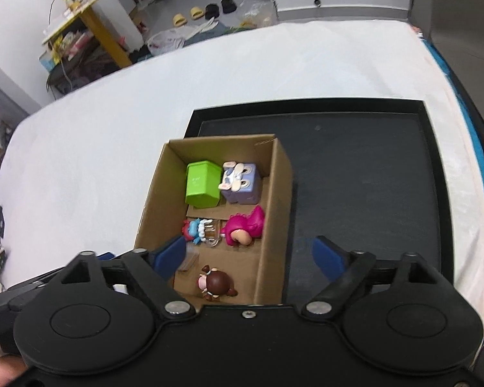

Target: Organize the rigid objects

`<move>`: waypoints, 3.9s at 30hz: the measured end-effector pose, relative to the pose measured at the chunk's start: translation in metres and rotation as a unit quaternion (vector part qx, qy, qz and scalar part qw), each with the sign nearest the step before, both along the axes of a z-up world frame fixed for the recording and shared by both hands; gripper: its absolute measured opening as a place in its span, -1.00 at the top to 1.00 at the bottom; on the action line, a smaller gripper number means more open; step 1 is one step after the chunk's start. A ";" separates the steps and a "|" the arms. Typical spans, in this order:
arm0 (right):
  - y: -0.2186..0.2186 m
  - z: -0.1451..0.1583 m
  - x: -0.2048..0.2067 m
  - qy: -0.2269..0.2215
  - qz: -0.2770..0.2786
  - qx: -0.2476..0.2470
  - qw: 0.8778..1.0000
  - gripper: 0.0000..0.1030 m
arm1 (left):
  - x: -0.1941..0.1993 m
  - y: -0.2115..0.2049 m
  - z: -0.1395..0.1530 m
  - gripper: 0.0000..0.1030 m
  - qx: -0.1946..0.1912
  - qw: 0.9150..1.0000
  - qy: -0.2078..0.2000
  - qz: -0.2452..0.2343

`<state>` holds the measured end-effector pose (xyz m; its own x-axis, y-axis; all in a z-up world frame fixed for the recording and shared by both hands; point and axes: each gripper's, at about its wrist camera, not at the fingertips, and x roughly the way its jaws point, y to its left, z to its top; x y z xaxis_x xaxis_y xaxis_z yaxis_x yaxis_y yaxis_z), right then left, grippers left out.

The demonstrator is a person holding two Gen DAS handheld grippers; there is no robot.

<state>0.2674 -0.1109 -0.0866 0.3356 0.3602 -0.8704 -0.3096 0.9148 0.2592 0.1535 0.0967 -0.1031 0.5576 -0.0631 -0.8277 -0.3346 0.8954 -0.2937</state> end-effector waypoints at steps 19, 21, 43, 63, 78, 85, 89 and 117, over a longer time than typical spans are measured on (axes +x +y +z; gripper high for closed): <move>-0.045 0.049 -0.037 -0.081 -0.027 -0.004 0.996 -1.00 | -0.025 -0.033 0.077 -0.67 0.051 0.997 -0.050 -0.040; -0.048 0.054 -0.044 -0.094 -0.028 -0.008 0.995 -1.00 | -0.030 -0.036 0.083 -0.69 0.051 0.996 -0.055 -0.039; -0.076 0.091 -0.113 -0.162 -0.066 -0.017 0.984 -1.00 | -0.110 -0.064 0.142 -0.85 0.089 0.984 -0.138 -0.064; -0.088 0.114 -0.156 -0.217 -0.069 0.006 0.974 -1.00 | -0.146 -0.080 0.159 -0.92 0.129 0.975 -0.165 -0.069; -0.085 0.103 -0.155 -0.204 -0.064 0.002 0.977 -1.00 | -0.142 -0.077 0.147 -0.92 0.123 0.979 -0.148 -0.073; -0.086 0.102 -0.152 -0.191 -0.065 0.012 0.979 -1.00 | -0.143 -0.075 0.147 -0.92 0.124 0.980 -0.142 -0.069; -0.088 0.102 -0.151 -0.190 -0.068 0.013 0.979 -1.00 | -0.143 -0.075 0.147 -0.92 0.123 0.980 -0.142 -0.067; -0.083 0.099 -0.153 -0.190 -0.062 0.002 0.980 -1.00 | -0.143 -0.071 0.146 -0.92 0.125 0.981 -0.136 -0.060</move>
<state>0.1140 -0.1939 0.0124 0.6763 0.2992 -0.6731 -0.2715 0.9507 0.1498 0.0101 0.0254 0.0432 0.7608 0.0431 -0.6476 -0.1614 0.9790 -0.1244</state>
